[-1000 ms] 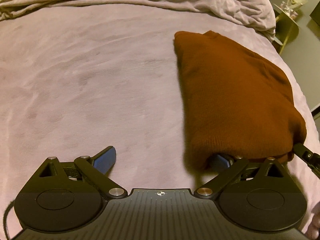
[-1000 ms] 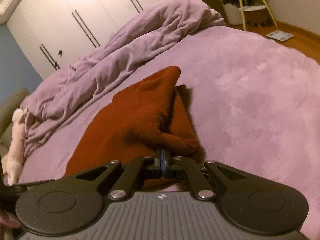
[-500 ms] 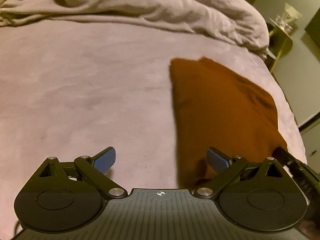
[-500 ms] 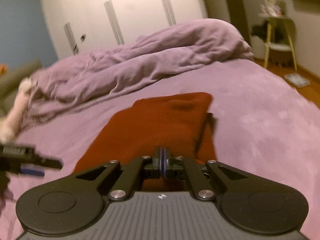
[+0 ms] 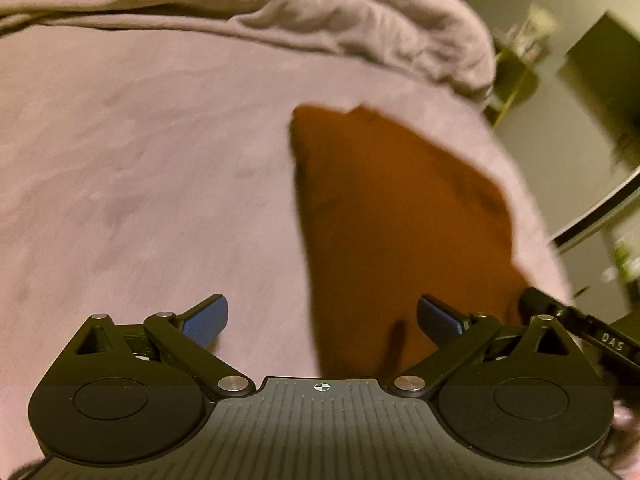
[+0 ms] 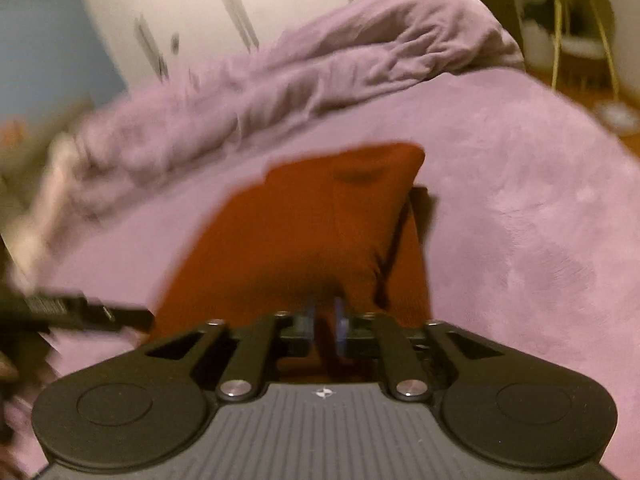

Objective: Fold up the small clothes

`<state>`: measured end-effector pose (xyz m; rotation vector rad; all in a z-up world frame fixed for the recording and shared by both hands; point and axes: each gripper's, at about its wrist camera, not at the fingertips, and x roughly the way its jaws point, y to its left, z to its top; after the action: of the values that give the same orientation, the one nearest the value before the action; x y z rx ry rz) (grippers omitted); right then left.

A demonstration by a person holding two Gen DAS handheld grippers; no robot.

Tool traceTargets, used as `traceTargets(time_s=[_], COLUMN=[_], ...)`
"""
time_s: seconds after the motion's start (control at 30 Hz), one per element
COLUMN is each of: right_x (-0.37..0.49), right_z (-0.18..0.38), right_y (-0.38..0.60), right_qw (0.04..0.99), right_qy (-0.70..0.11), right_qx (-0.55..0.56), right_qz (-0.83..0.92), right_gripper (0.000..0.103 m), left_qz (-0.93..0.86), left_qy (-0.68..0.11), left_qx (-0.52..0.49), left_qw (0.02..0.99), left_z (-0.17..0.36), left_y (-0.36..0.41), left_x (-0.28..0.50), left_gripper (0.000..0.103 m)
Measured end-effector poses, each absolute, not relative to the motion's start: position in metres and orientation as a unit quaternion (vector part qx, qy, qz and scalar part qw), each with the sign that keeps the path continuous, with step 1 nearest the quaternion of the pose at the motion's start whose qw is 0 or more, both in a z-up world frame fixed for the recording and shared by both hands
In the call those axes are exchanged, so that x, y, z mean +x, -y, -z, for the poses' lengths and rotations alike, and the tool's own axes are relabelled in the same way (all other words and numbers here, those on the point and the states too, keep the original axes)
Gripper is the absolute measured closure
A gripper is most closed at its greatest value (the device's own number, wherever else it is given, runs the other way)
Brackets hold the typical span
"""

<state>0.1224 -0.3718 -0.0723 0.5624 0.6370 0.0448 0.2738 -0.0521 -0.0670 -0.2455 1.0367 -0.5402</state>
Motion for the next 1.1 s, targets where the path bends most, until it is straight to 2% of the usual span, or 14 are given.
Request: traceTargets(time_s=[0.07,0.13,0.2,0.23,0.37,0.47,0.57,0.6,0.63,0.7,0.73,0.8,0.9,1.1], right_x=[0.129,0.135,0.142,0.150,0.177,0.186,0.193,0.195,0.199,0.203,0.202,0.203,0.202,0.218], right_z=[0.078,0.076,0.077,0.082,0.111,0.132,0.147,0.151,0.155,0.158,0.158,0.153,0.138,0.110], right_y=[0.393,0.406,0.416,0.421,0.436,0.446,0.453,0.453,0.453,0.449,0.448,0.444,0.433,0.381], right_qw=[0.894,0.892,0.893,0.884,0.848,0.826,0.811,0.810,0.808,0.808,0.809,0.813,0.822,0.829], right_qy=[-0.305,-0.302,-0.297,-0.308,-0.352,-0.349,-0.327,-0.328,-0.333,-0.336,-0.336,-0.334,-0.320,-0.322], right_qx=[0.328,0.337,0.338,0.350,0.391,0.434,0.473,0.476,0.476,0.473,0.472,0.466,0.457,0.430], right_qz=[-0.028,-0.001,-0.004,-0.023,-0.058,-0.082,-0.103,-0.101,-0.100,-0.100,-0.102,-0.102,-0.116,-0.157], right_gripper=[0.068,0.060,0.039,0.036,0.036,0.033,0.035,0.042,0.045,0.058,0.061,0.069,0.071,0.071], left_qz=[0.271,0.281,0.304,0.310,0.321,0.327,0.322,0.319,0.315,0.311,0.313,0.316,0.329,0.323], left_qy=[-0.492,-0.508,-0.521,-0.527,-0.543,-0.553,-0.555,-0.552,-0.551,-0.552,-0.552,-0.551,-0.542,-0.496], left_qx=[-0.130,-0.141,-0.171,-0.186,-0.212,-0.235,-0.243,-0.242,-0.247,-0.256,-0.258,-0.261,-0.247,-0.181], left_qw=[0.817,0.802,0.779,0.769,0.747,0.730,0.727,0.732,0.732,0.730,0.729,0.727,0.733,0.785], left_z=[0.069,0.076,0.087,0.093,0.109,0.123,0.135,0.137,0.138,0.139,0.138,0.135,0.119,0.070], left_y=[0.054,0.063,0.066,0.069,0.083,0.093,0.104,0.107,0.107,0.107,0.105,0.100,0.093,0.063], left_x=[0.289,0.305,0.316,0.321,0.337,0.347,0.356,0.357,0.358,0.360,0.360,0.360,0.356,0.335], left_gripper=[0.000,0.000,0.000,0.000,0.000,0.005,0.010,0.012,0.014,0.023,0.032,0.042,0.047,0.048])
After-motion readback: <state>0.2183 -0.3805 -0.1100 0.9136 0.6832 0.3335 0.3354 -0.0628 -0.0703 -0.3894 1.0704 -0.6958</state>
